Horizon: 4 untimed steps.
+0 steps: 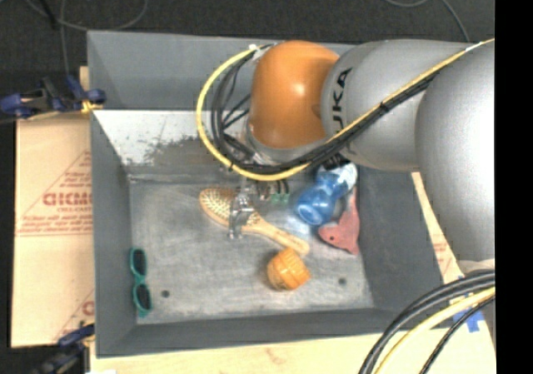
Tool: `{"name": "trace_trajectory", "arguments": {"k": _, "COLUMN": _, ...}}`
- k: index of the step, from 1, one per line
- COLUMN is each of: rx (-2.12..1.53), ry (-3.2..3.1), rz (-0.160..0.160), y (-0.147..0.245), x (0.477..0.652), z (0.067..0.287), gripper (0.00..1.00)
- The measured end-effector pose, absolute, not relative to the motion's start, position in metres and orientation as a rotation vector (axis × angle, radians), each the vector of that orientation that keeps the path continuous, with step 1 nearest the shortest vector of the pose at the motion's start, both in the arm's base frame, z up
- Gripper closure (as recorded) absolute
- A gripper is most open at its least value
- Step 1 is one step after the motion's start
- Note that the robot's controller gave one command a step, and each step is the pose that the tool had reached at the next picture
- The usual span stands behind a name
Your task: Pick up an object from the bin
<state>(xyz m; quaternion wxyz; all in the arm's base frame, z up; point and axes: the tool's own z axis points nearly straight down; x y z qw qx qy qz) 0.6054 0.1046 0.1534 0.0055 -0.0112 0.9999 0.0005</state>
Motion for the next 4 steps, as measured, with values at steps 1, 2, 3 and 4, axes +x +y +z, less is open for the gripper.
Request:
{"name": "trace_trajectory", "arguments": {"k": 1, "rx": -0.063, "ry": 3.132, "rz": 0.001, "y": 0.097, "x": 0.617, "z": 0.131, "gripper": 0.00}}
{"name": "trace_trajectory", "arguments": {"k": 2, "rx": 0.156, "ry": 3.143, "rz": 0.000, "y": 0.110, "x": 0.619, "z": 0.162, "gripper": 0.00}}
{"name": "trace_trajectory", "arguments": {"k": 3, "rx": -0.066, "ry": 3.124, "rz": 0.017, "y": 0.122, "x": 0.657, "z": 0.078, "gripper": 1.00}}
{"name": "trace_trajectory", "arguments": {"k": 4, "rx": -0.066, "ry": 3.124, "rz": 0.018, "y": 0.122, "x": 0.657, "z": 0.078, "gripper": 1.00}}
